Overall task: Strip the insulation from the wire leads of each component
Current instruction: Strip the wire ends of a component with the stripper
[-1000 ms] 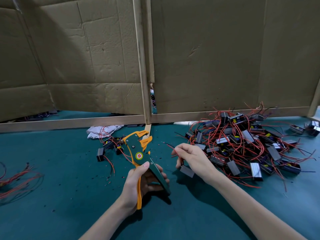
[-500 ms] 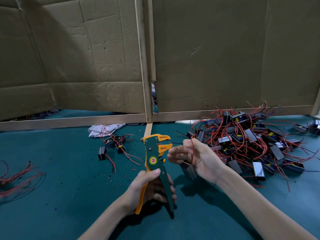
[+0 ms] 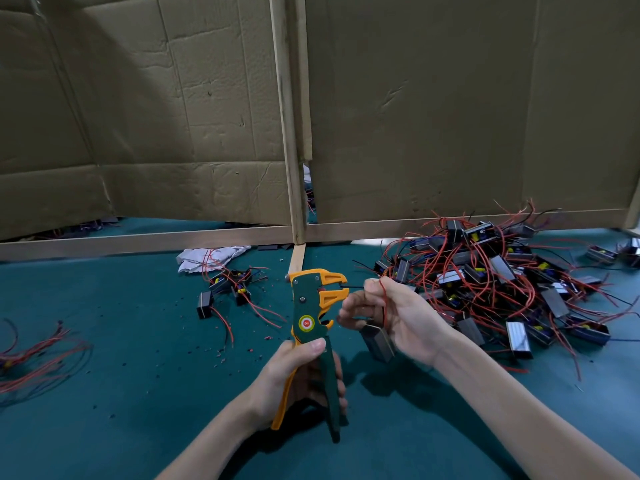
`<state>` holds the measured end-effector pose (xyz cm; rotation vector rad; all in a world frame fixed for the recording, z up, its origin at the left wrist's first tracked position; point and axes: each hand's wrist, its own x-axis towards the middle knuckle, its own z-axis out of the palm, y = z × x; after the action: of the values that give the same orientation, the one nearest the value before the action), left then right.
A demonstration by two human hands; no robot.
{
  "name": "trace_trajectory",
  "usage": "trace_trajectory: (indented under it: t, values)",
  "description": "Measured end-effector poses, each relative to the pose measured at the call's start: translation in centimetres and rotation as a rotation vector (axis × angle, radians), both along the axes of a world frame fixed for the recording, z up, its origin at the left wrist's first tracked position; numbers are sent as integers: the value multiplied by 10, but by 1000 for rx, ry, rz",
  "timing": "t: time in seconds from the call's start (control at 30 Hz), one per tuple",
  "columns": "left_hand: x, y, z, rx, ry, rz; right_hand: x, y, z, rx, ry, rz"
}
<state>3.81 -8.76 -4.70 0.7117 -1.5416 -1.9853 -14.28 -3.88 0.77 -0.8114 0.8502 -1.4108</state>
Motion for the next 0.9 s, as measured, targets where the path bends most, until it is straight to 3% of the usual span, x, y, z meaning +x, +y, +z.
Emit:
trace_trajectory:
  t: [0.2, 0.37, 0.9]
  values:
    - [-2, 11, -4, 42, -11, 169, 4, 1, -1, -21, 23, 65]
    - [0, 7, 1, 17, 54, 6, 0, -1, 0, -47, 125, 6]
    - [5, -1, -11, 33, 30, -36, -3, -9, -10, -159, 217, -170]
